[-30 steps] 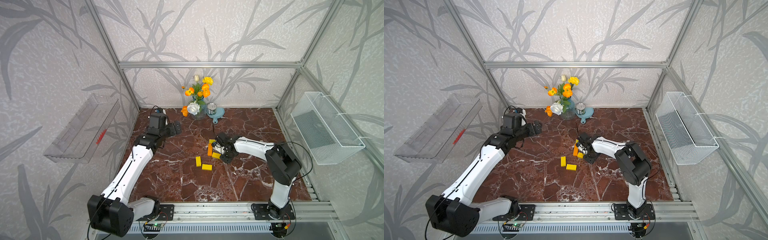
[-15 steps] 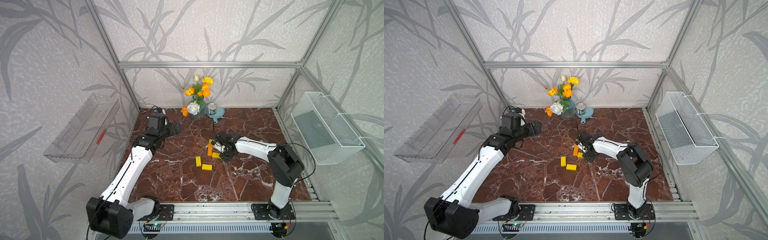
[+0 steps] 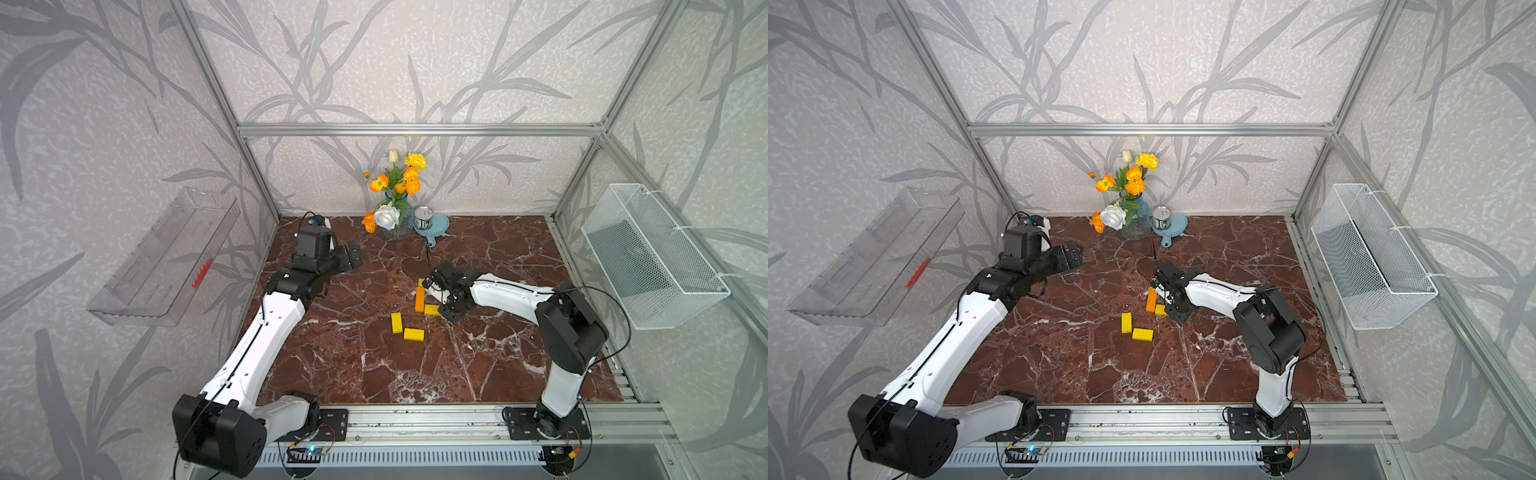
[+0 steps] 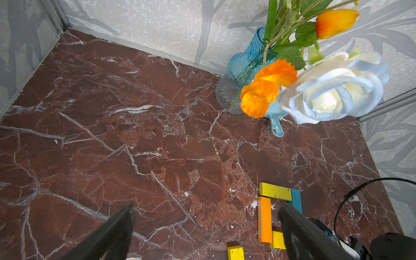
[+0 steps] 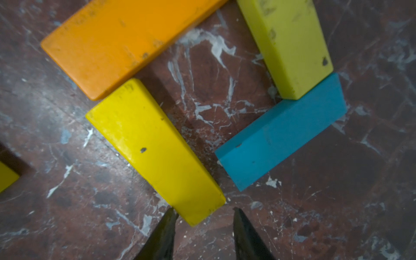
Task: Assemble the letter p with building blocks
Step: Assemble the building block at the center of the board.
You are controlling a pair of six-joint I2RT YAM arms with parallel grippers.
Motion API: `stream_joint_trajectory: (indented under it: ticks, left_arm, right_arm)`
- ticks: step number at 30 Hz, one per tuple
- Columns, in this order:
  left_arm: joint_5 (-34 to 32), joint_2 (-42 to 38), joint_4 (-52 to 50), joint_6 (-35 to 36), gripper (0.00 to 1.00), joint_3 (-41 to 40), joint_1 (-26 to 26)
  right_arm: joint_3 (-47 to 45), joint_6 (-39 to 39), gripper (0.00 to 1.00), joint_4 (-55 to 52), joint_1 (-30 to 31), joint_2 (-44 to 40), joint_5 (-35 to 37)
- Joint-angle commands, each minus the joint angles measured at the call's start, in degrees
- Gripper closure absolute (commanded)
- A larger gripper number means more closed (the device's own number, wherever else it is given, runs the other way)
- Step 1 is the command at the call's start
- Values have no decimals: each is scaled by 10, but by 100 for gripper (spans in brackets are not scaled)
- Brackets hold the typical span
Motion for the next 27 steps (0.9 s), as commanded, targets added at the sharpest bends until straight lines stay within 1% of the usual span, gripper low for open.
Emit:
stream_joint_trajectory:
  ticks: [1, 8, 12, 14, 18, 20, 23, 25, 27]
  left_arm:
    - [0, -13, 2, 6, 0, 5, 2]
    - [1, -12, 2, 6, 0, 5, 2]
    - [2, -13, 1, 7, 0, 6, 2]
    - [4, -12, -1, 9, 0, 7, 2]
    - [-2, -13, -12, 12, 0, 9, 2]
    - [-6, -17, -13, 13, 0, 10, 2]
    - [-13, -19, -17, 18, 0, 13, 3]
    - [-17, -17, -24, 21, 0, 22, 4]
    - [-14, -17, -32, 21, 0, 32, 12]
  right_arm:
    - [-4, 9, 57, 4, 1, -2, 6]
    - [0, 9, 57, 6, 1, 1, 9]
    - [-7, 10, 54, 11, 1, -19, 3]
    - [-17, 4, 53, 17, 1, -46, -20]
    - [-35, -20, 50, 10, 2, -131, -113]
    - [-34, -40, 49, -14, 7, -154, -158]
    - [-24, -85, 47, -55, 37, -166, -178]
    - [-17, -104, 46, -69, 57, -157, -177]
    - [-8, -111, 45, -78, 70, -135, -193]
